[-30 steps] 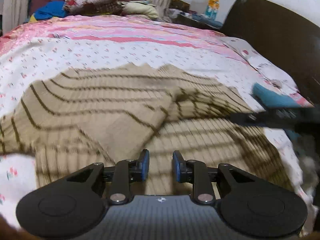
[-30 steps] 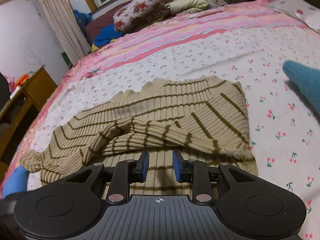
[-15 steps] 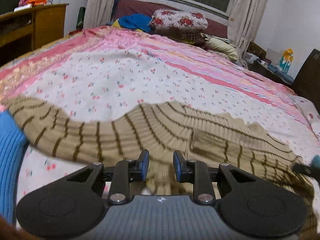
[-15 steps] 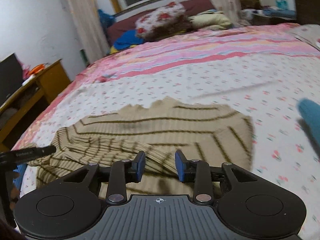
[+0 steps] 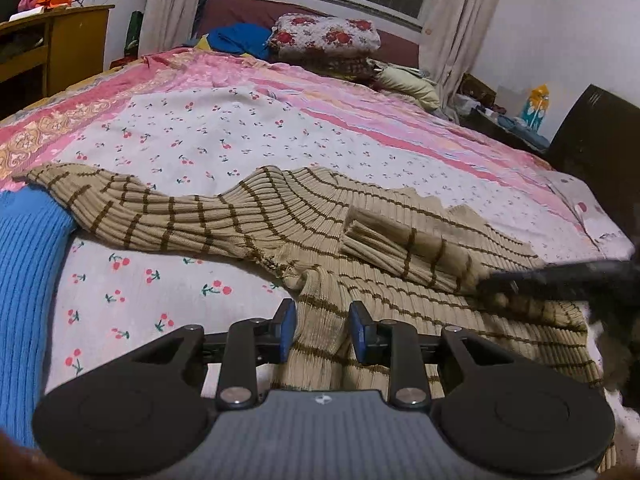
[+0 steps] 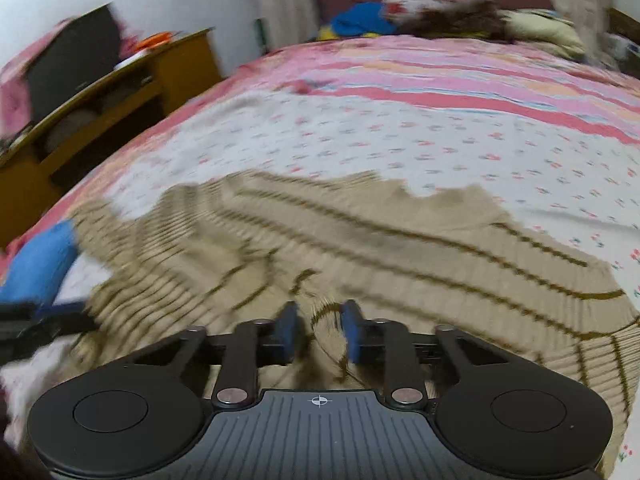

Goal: Fold small clothes
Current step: 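Carry the sleeve with the right gripper across the sweater body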

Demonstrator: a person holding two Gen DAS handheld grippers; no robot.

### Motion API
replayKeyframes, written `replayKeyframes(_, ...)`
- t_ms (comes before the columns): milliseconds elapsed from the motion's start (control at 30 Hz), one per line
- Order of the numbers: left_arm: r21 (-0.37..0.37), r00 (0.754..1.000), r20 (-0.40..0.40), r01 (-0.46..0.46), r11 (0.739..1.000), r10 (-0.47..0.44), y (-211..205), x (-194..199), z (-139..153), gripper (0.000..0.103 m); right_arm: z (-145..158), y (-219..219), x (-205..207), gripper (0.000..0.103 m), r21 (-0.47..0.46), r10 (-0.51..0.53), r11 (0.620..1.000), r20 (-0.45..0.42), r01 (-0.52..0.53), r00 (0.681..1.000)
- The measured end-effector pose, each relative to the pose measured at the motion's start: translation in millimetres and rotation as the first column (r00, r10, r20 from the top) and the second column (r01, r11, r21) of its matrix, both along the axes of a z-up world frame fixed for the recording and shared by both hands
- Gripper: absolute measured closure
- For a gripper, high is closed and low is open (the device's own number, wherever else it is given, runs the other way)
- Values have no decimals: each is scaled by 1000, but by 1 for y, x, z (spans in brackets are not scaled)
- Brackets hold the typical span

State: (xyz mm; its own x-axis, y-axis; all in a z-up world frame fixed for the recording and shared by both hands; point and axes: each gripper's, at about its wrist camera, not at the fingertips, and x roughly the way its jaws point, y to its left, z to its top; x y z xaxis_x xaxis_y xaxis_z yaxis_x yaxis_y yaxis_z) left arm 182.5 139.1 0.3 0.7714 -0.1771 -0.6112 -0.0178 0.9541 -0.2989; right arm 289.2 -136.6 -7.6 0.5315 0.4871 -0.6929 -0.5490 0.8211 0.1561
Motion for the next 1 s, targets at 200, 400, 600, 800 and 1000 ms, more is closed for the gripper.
replayKeyframes(200, -23, 1000, 3, -12, 1000, 12, 3, -8, -5, 68, 5, 27, -81, 85, -169, 245, 958, 51, -233, 968)
replayKeyframes(400, -18, 1000, 16, 16, 1000, -16, 1, -9, -2, 68, 14, 37, -74, 77, -135, 169, 979, 124, -152, 978)
replayKeyframes(600, -36, 1000, 25, 14, 999, -13, 3, -6, -3, 67, 3, 63, -57, 75, -225, 196, 963, 205, -148, 959)
replayKeyframes(800, -47, 1000, 6, 30, 998, -29, 3, -12, -11, 67, -22, 106, -44, 75, -324, 244, 932, 223, -165, 944)
replayKeyframes(1000, -73, 999, 30, 33, 997, -31, 9, -16, -7, 66, -6, 90, -21, 100, -185, 65, 982, 138, -39, 988)
